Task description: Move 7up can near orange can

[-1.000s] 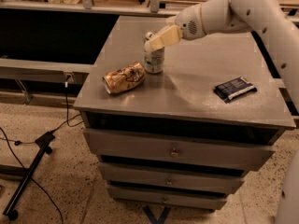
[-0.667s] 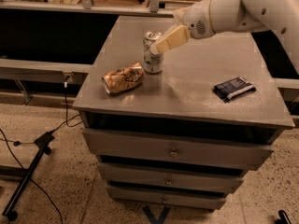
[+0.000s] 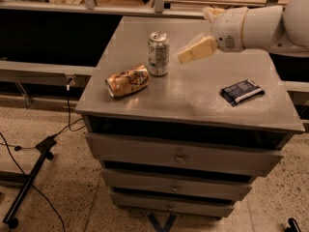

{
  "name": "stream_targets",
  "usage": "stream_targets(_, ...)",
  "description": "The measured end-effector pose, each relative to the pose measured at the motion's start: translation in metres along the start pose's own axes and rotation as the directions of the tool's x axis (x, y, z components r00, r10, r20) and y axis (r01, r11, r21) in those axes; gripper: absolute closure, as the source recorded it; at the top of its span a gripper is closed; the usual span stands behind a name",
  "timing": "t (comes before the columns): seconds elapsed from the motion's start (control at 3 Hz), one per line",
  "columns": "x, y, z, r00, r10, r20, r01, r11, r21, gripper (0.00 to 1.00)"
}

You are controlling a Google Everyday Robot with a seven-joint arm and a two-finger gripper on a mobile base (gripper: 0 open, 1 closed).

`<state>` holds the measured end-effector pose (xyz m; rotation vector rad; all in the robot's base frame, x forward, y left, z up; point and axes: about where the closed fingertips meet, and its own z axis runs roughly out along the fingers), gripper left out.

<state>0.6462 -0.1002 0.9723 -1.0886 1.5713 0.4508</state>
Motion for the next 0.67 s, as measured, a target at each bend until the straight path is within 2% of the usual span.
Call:
stream_targets(0.33, 0.0043, -0.0064, -0.0029, 1.000, 0.010, 0.006, -0.011, 0.9989, 0.045, 0.00)
stream_targets(0.67, 0.0043, -0.0063, -0.0028, 1.000, 0.010, 0.006, -0.011, 0.9989, 0.045, 0.00)
